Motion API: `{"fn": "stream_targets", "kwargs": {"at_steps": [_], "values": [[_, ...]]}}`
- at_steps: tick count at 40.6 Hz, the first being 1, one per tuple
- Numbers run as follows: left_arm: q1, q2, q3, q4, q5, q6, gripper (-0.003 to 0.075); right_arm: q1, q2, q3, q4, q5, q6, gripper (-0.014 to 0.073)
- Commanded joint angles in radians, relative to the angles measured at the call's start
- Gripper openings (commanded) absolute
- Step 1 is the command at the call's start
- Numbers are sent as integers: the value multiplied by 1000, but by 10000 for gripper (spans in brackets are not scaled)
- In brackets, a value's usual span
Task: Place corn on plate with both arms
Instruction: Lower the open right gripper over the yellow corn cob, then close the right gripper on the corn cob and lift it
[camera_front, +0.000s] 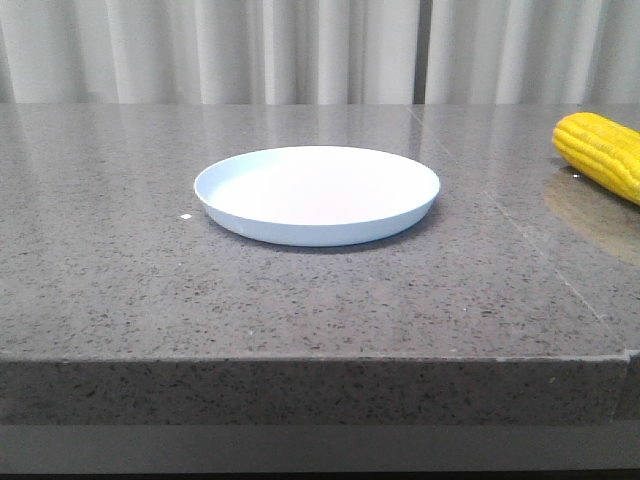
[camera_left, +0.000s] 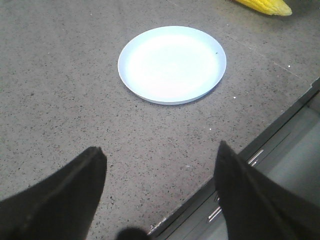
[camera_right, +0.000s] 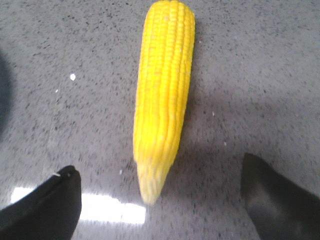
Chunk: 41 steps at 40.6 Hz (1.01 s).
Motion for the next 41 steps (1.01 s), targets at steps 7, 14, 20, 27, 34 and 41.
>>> {"fn": "stream_targets", "kwargs": {"at_steps": [7,14,20,27,34,41], "values": [[-5,3,-24,-2,-78,-11,460,-2,220,-219,-21,0,-6,654],[-5,3,-24,-2,-78,-11,460,-2,348,-316,-26,-1,-6,620],[-5,3,-24,-2,-78,-11,460,-2,427,-351,-26,-6,-6,612],[-5,3,-24,-2,-78,-11,460,-2,477,-351,-26,-15,-6,612],[-5,3,-24,-2,-78,-11,460,-2,496,-351,-26,-15,-6,612],[-5,3,-24,-2,-78,-11,460,-2,496,-351,-26,6,-7,395]]}}
